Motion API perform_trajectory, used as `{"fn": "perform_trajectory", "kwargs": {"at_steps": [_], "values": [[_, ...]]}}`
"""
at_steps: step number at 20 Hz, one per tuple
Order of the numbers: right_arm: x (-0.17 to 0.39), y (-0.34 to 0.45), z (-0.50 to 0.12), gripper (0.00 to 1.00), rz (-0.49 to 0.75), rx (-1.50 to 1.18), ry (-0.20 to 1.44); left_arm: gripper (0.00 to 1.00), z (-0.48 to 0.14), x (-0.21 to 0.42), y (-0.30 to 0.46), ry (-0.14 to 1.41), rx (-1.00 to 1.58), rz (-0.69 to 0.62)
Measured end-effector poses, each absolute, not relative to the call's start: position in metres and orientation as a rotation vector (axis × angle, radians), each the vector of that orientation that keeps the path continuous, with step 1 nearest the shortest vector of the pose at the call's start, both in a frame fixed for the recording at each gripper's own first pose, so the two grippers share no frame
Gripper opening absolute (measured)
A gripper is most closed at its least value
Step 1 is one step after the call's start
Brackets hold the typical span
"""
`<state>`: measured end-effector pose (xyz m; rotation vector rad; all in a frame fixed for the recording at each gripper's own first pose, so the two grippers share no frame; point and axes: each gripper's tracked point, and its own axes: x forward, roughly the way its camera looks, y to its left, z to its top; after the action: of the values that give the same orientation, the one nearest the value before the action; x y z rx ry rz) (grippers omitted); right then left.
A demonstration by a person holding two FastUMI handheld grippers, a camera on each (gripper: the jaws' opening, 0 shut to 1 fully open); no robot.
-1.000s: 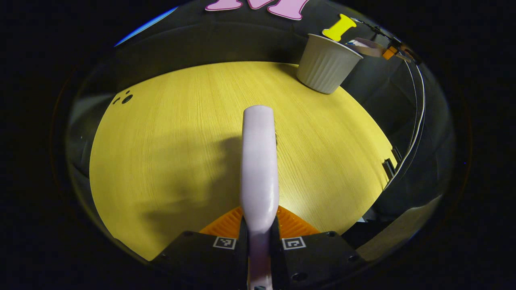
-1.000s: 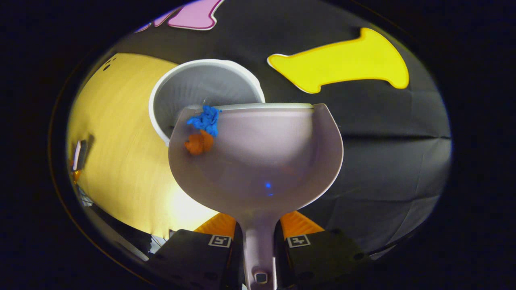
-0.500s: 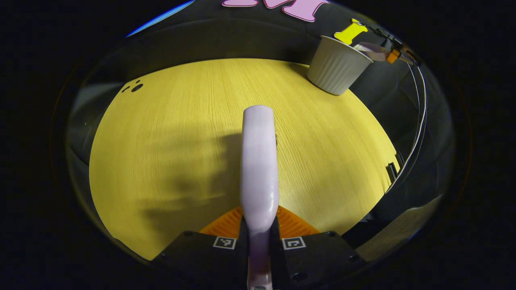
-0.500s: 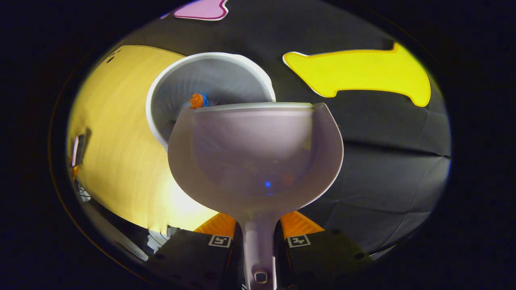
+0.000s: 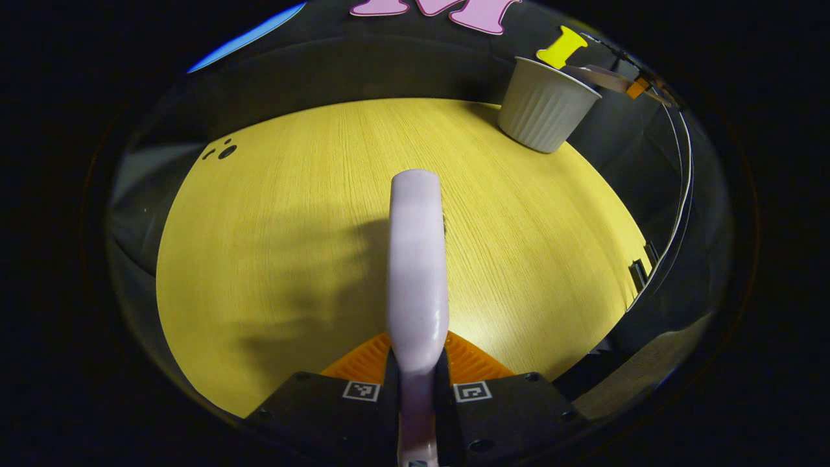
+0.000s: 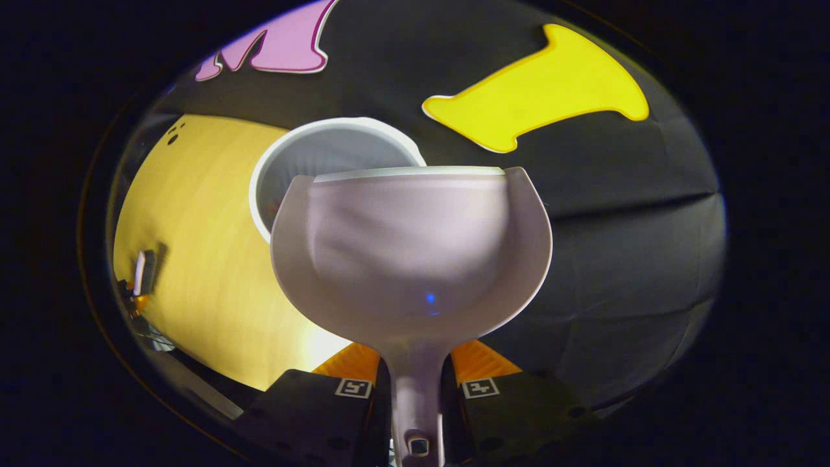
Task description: Pick up the small broom and dustpan from the desktop, sweep the trash into the dustpan with the broom, and then empty the trash into the garbage bin.
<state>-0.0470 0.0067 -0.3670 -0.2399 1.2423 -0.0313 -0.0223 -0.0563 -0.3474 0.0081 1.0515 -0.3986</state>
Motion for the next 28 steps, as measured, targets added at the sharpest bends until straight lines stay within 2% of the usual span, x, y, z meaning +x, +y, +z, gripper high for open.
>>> {"fn": "perform_trajectory", "kwargs": {"at_steps": [2,7,10,14,21,25,26,28], "values": [[-0.053,0.008,-0.359,0.35,-0.026,-0.172,1.190,0.25,-0.346,-0.023,-0.057,1.054,0.016,-0.393],[-0.087,0.039,-0.335,0.35,0.028,-0.054,1.069,0.27,-0.342,-0.021,-0.051,1.056,0.049,-0.376],[-0.114,0.066,-0.329,0.34,0.080,-0.032,1.034,0.27,-0.341,-0.021,-0.049,1.063,0.058,-0.360],[-0.150,0.116,-0.337,0.37,0.173,0.004,1.030,0.27,-0.339,-0.021,-0.044,1.066,0.078,-0.345],[-0.207,0.192,-0.395,0.34,0.250,0.019,1.094,0.27,-0.340,-0.021,-0.039,1.074,0.108,-0.317],[-0.239,0.238,-0.444,0.34,0.283,0.054,1.152,0.26,-0.344,-0.016,-0.027,1.081,0.120,-0.281],[-0.244,0.248,-0.456,0.37,0.291,0.057,1.166,0.27,-0.345,-0.014,-0.024,1.080,0.128,-0.276],[-0.254,0.265,-0.485,0.34,0.294,0.066,1.188,0.27,-0.349,-0.011,-0.017,1.082,0.155,-0.264]]}}
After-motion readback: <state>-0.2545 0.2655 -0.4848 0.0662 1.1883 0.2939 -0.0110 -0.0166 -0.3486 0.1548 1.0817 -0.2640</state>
